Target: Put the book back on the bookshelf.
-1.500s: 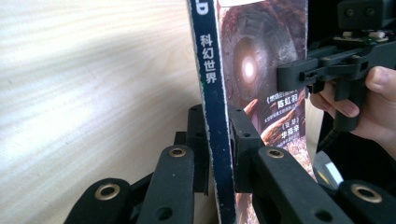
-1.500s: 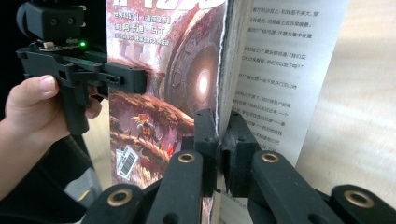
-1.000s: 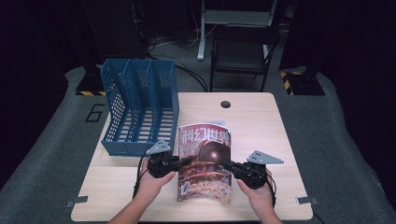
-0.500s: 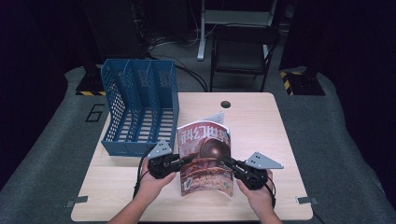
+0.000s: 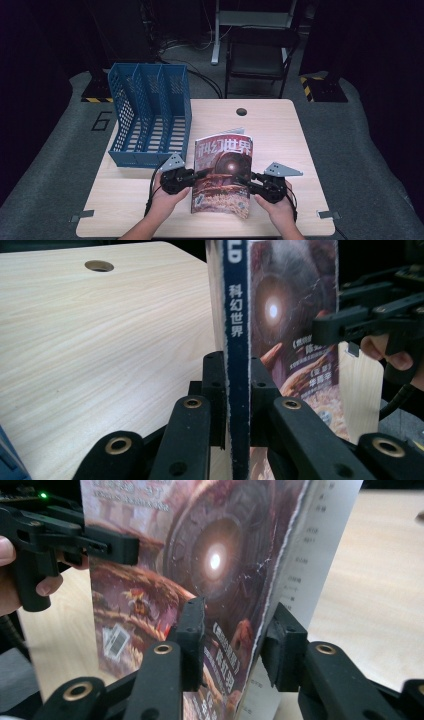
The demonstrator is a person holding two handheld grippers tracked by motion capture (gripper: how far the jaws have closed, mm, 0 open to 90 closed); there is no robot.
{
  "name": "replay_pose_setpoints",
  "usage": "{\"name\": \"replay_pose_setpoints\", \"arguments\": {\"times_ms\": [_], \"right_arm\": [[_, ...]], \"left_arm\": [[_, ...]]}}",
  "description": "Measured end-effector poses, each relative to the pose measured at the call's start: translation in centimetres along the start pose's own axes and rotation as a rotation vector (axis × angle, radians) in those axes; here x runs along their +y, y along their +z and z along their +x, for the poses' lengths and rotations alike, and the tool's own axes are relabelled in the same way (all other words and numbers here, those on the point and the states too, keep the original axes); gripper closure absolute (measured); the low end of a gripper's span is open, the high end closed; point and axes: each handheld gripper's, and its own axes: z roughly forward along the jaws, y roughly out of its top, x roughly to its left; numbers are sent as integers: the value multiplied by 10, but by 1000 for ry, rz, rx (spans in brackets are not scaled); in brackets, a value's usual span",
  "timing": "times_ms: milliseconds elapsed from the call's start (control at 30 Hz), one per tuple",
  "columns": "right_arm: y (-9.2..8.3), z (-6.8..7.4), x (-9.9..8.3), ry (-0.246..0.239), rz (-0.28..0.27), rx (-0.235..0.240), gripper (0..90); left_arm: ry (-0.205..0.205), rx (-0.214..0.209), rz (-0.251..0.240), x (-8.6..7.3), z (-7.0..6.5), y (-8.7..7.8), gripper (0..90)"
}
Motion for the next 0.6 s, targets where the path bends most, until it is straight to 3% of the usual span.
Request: {"name": "replay_pose_setpoints", "arguments": {"times_ms": [100,300,567,600], "right_arm": [[1,-3,-2,39,27,14,646],[1,-3,0,40,26,21,677],[-1,1,9,21,15,17,696],[-2,1,11,27,12,22,711]], "left_arm": [[-13,-6,4,0,-2,0,840],[-20,-12,-3,2,-1,-3,840],[13,-15,-13,7,-1,-7,839],[-1,-19,-19,7,-3,-7,839]]}}
